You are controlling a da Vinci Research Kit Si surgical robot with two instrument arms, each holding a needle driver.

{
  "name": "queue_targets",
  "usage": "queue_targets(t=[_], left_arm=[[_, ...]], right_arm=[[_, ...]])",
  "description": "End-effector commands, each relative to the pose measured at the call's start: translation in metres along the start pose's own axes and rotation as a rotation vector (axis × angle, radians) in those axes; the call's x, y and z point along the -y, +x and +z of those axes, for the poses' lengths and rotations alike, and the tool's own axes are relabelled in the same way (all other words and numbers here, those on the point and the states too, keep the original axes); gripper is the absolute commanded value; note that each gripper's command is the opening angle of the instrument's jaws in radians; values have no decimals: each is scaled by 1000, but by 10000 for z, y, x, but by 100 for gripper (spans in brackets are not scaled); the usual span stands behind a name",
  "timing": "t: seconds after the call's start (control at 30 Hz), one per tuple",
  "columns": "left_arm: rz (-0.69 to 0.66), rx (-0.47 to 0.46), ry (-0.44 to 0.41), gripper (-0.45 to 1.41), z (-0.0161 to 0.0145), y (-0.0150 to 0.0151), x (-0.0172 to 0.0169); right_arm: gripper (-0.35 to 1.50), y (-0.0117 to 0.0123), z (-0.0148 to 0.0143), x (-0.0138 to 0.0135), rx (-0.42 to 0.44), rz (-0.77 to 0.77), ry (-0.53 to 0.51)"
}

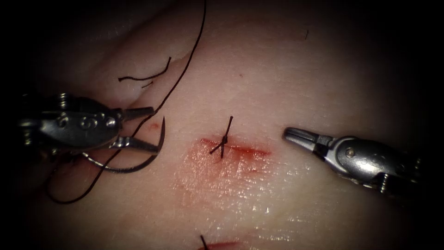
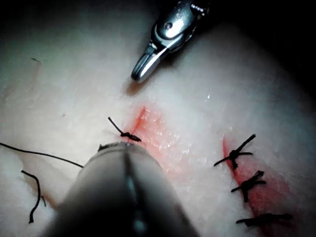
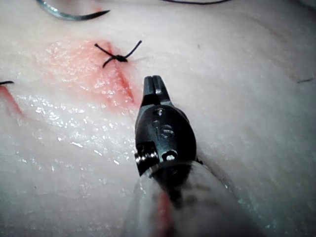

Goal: Wound Closure

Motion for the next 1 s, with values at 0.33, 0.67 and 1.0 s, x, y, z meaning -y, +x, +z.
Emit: queue_targets(t=[0.33,0.67,1.0], left_arm=[[-90,157,39,71,56,-9,-6],[-118,241,13,66,81,-38,0],[-70,247,-29,-45,92,-31,1]], right_arm=[[-3,-1,10,0,-1,-4,3],[-3,-2,10,1,4,-5,6],[-6,0,8,3,11,-1,13]])
